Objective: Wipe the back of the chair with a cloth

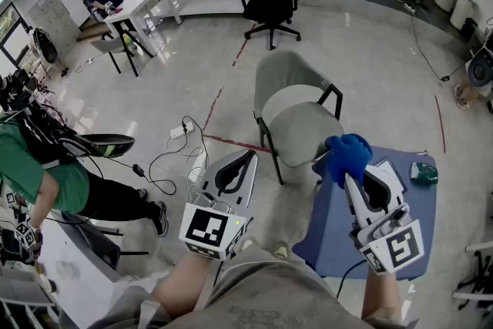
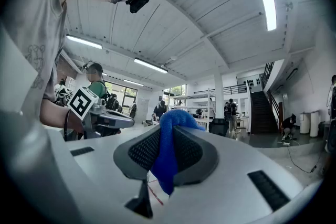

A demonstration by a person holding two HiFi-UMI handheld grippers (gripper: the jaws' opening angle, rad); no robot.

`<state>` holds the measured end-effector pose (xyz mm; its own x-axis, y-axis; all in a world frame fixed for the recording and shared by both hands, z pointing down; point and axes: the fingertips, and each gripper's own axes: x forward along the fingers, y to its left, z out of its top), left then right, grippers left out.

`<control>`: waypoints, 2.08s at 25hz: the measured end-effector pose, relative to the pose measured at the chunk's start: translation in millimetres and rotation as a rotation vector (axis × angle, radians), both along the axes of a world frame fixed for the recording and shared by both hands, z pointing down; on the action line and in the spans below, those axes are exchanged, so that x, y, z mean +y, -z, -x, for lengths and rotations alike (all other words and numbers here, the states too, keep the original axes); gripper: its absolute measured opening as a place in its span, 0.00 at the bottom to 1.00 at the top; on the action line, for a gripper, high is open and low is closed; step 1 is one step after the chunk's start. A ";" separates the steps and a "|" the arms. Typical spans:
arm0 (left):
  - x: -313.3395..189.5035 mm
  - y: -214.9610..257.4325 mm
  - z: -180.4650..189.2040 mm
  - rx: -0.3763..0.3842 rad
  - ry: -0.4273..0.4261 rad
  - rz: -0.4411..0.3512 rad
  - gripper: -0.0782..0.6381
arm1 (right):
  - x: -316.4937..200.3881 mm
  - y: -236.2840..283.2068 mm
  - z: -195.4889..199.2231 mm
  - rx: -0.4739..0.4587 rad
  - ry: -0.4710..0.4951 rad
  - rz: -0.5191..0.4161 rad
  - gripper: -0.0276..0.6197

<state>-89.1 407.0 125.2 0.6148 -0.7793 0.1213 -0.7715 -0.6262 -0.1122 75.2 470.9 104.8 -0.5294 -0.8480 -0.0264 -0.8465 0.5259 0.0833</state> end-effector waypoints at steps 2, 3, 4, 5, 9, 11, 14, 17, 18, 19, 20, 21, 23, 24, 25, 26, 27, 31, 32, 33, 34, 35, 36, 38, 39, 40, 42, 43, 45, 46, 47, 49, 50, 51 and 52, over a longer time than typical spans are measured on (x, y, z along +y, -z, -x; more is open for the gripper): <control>1.0 0.5 0.5 -0.003 0.005 0.002 0.13 | 0.1 2.8 -1.9 -0.015 -0.003 -0.003 0.16; 1.5 0.8 0.5 -0.003 0.007 0.002 0.13 | -0.1 4.1 -3.0 -0.023 -0.006 -0.005 0.16; 2.1 1.4 0.4 0.000 0.006 0.000 0.13 | -0.5 5.1 -4.2 -0.032 -0.008 -0.005 0.16; 3.1 2.3 0.1 0.006 0.003 -0.004 0.13 | -0.8 5.5 -5.2 -0.040 -0.010 -0.004 0.16; 9.0 5.5 0.2 0.027 -0.009 -0.024 0.13 | 1.1 3.5 -5.2 -0.048 -0.012 -0.001 0.16; 9.0 5.8 0.6 0.022 -0.006 -0.020 0.13 | 1.6 3.3 -5.2 -0.043 -0.013 0.004 0.16; 5.6 4.3 3.5 0.022 0.015 -0.007 0.13 | -0.2 1.0 -5.0 -0.044 -0.013 0.012 0.16; 3.0 0.3 13.2 0.057 0.074 0.014 0.14 | 2.2 -4.4 -6.3 -0.055 -0.012 0.022 0.16; 1.1 -1.7 15.5 0.075 0.093 0.022 0.14 | 2.3 -6.3 -8.7 -0.057 -0.015 0.026 0.16; -2.1 -4.3 17.6 0.090 0.107 0.029 0.14 | 0.9 -8.6 -10.8 -0.058 -0.018 0.028 0.16; -6.0 -7.5 20.2 0.098 0.120 0.037 0.19 | -1.8 -11.3 -11.8 -0.060 -0.020 0.030 0.16; -10.2 -10.9 23.7 0.097 0.131 0.045 0.27 | -5.1 -14.4 -11.2 -0.063 -0.020 0.031 0.16; -19.1 -15.2 31.8 0.091 0.149 0.054 0.31 | -12.6 -19.5 -7.7 -0.067 -0.017 0.034 0.16; -24.2 -15.9 34.7 0.092 0.155 0.056 0.32 | -17.3 -20.8 -6.3 -0.064 -0.018 0.035 0.16; -29.8 -16.8 36.2 0.093 0.157 0.059 0.33 | -22.7 -21.4 -5.8 -0.058 -0.021 0.036 0.16; -35.9 -18.8 36.5 0.095 0.156 0.064 0.34 | -29.0 -22.1 -5.8 -0.052 -0.024 0.036 0.16; -42.4 -22.3 36.3 0.096 0.155 0.070 0.35 | -35.9 -23.6 -6.3 -0.047 -0.028 0.036 0.16; -75.6 -44.8 35.9 0.101 0.160 0.109 0.36 | -72.0 -35.6 -8.9 -0.034 -0.044 0.037 0.16; -85.4 -50.1 35.1 0.104 0.161 0.121 0.36 | -82.6 -38.5 -9.9 -0.029 -0.047 0.038 0.16; -95.2 -54.8 33.7 0.105 0.160 0.131 0.36 | -93.3 -40.8 -11.0 -0.022 -0.050 0.041 0.16; -105.1 -58.7 32.2 0.103 0.160 0.139 0.36 | -104.2 -42.8 -12.2 -0.015 -0.053 0.043 0.16; -115.2 -62.1 31.0 0.099 0.161 0.145 0.36 | -115.5 -44.7 -13.0 -0.010 -0.054 0.045 0.16; -125.5 -65.2 30.5 0.094 0.162 0.150 0.36 | -127.0 -46.9 -13.4 -0.005 -0.055 0.048 0.16; -147.7 -72.0 31.1 0.086 0.166 0.163 0.36 | -152.2 -52.7 -12.8 0.007 -0.056 0.056 0.16; -160.2 -75.9 31.8 0.079 0.169 0.171 0.36 | -166.4 -55.6 -12.0 0.013 -0.056 0.062 0.16; -173.7 -80.2 32.6 0.072 0.171 0.181 0.37 | -181.8 -58.6 -10.9 0.017 -0.056 0.068 0.16; -202.4 -89.5 34.7 0.058 0.177 0.200 0.37 | -214.5 -65.8 -8.5 0.021 -0.055 0.082 0.16; -216.8 -94.6 35.9 0.054 0.180 0.208 0.37 | -230.8 -70.8 -7.0 0.022 -0.054 0.091 0.16; -245.3 -105.7 37.5 0.045 0.183 0.223 0.37 | -263.0 -82.7 -3.8 0.029 -0.053 0.109 0.16; -259.8 -111.7 37.5 0.039 0.182 0.230 0.37 | -279.4 -89.3 -2.3 0.035 -0.053 0.118 0.16; -274.5 -117.9 36.8 0.031 0.179 0.238 0.38 | -296.1 -96.1 -0.9 0.041 -0.054 0.130 0.16; -303.2 -131.5 33.9 0.013 0.165 0.255 0.39 | -329.7 -110.7 1.8 0.047 -0.055 0.155 0.16; -315.7 -139.6 32.2 0.002 0.152 0.265 0.39 | -345.6 -118.5 4.0 0.047 -0.054 0.168 0.16; -326.3 -148.6 31.0 -0.012 0.137 0.275 0.39 | -360.0 -126.8 6.7 0.046 -0.052 0.180 0.16; -335.9 -158.4 30.5 -0.028 0.124 0.286 0.39 | -373.2 -135.1 9.5 0.047 -0.050 0.191 0.16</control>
<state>-119.5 71.1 283.5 0.5104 -0.7800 0.3621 -0.8433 -0.5364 0.0333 65.7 97.7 239.9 -0.4833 -0.8606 0.1608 -0.8695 0.4932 0.0261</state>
